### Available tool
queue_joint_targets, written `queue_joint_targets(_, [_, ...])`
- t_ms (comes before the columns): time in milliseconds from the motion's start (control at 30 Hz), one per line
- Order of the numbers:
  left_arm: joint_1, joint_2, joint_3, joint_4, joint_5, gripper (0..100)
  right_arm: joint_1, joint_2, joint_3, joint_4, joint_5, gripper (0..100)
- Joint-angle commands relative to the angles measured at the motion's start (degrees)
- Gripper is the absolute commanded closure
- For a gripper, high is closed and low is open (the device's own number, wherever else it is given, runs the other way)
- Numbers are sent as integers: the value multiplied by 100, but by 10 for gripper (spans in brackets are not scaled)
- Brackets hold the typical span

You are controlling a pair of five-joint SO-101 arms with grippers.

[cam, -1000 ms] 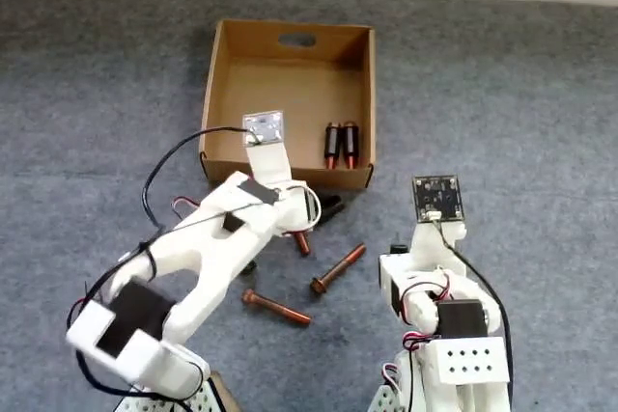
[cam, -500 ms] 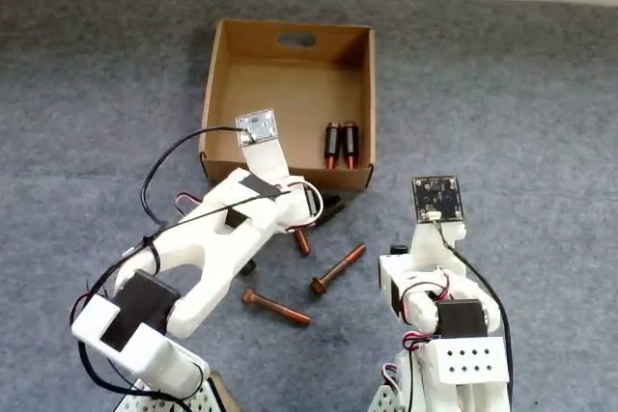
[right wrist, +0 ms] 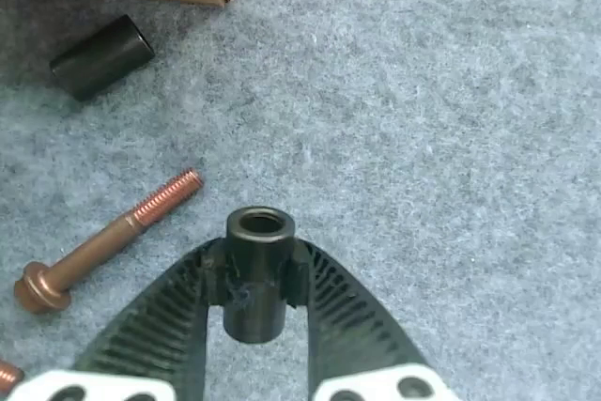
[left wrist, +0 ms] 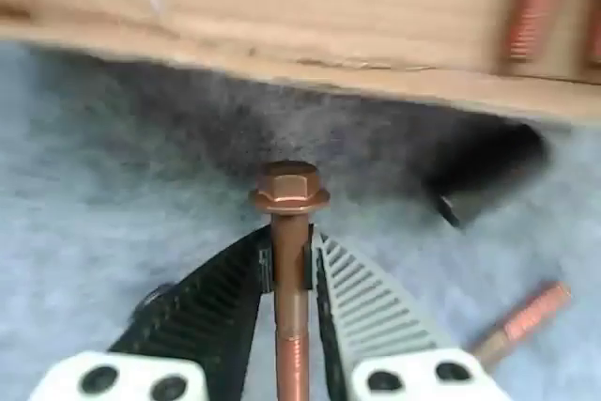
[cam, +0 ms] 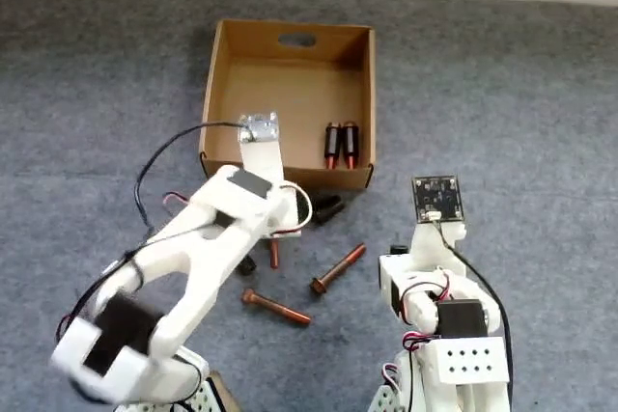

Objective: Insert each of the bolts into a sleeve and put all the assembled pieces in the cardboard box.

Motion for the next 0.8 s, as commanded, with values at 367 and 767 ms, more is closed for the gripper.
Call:
queue_joint_targets(367, [-3978, -2466, 1367, 809, -3780, 992, -48, -84, -22, -31, -18, 994])
queue_joint_targets(767, [-4338, -963, 1385, 290, -3736, 989, -48, -84, -13, -31, -18, 994])
